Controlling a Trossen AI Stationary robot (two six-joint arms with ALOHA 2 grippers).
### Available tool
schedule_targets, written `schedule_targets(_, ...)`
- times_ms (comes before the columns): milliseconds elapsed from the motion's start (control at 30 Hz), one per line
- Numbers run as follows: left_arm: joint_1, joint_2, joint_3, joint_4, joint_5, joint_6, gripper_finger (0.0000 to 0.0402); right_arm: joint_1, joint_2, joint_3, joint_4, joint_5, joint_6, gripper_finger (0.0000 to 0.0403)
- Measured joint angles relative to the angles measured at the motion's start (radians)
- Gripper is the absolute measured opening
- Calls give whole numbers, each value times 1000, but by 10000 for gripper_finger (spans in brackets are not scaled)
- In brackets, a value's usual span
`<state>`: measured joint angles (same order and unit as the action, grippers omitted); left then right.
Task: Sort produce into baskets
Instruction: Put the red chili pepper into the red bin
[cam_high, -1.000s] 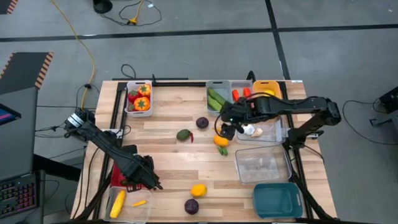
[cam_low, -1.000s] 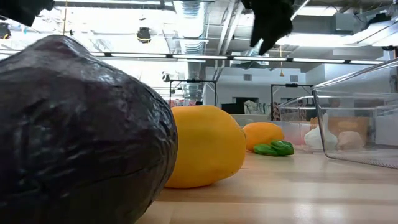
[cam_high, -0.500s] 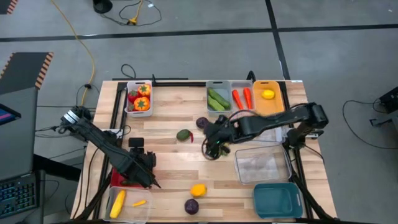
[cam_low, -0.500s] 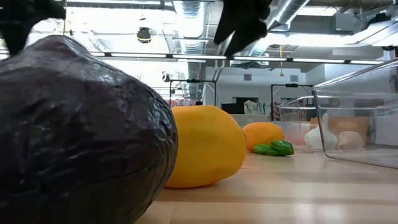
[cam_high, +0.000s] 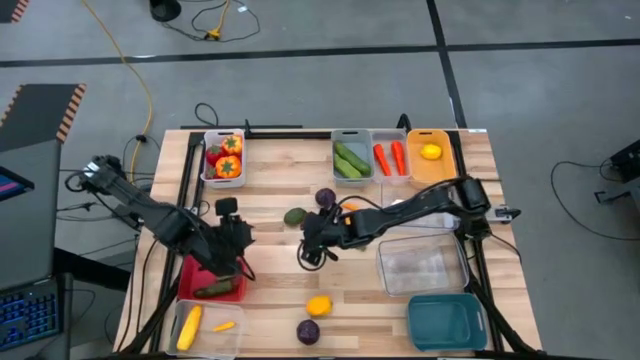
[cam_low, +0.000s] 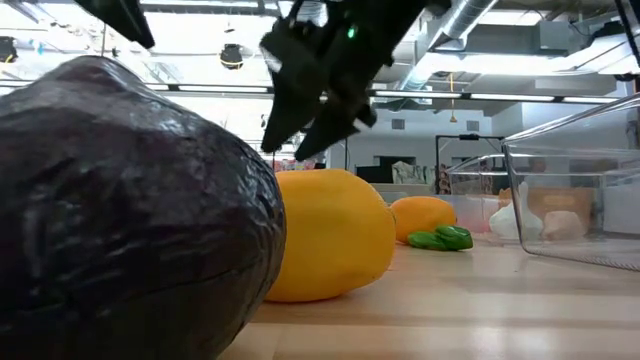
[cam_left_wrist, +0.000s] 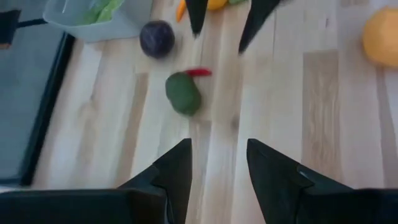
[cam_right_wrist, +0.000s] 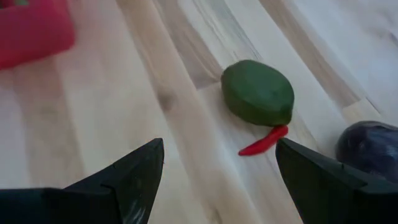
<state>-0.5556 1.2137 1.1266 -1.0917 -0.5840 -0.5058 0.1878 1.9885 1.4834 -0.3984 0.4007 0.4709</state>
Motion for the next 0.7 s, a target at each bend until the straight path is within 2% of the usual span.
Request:
schedule_targets(167, 24, -115, -185, 200, 4, 12, 141, -9, 63, 0, 26, 50, 0, 335)
schedule_targets(333, 41, -184, -322, 305, 33, -18, 141, -26, 97, 0, 5, 101, 0, 332)
schedule_targets(500, 45, -201, -396, 364, 36, -44, 141, -57, 133, -1, 26, 100, 1, 319)
schedule_targets(700, 45, -200, -428, 418, 38, -35, 141, -87, 175, 0, 45, 80, 12, 308)
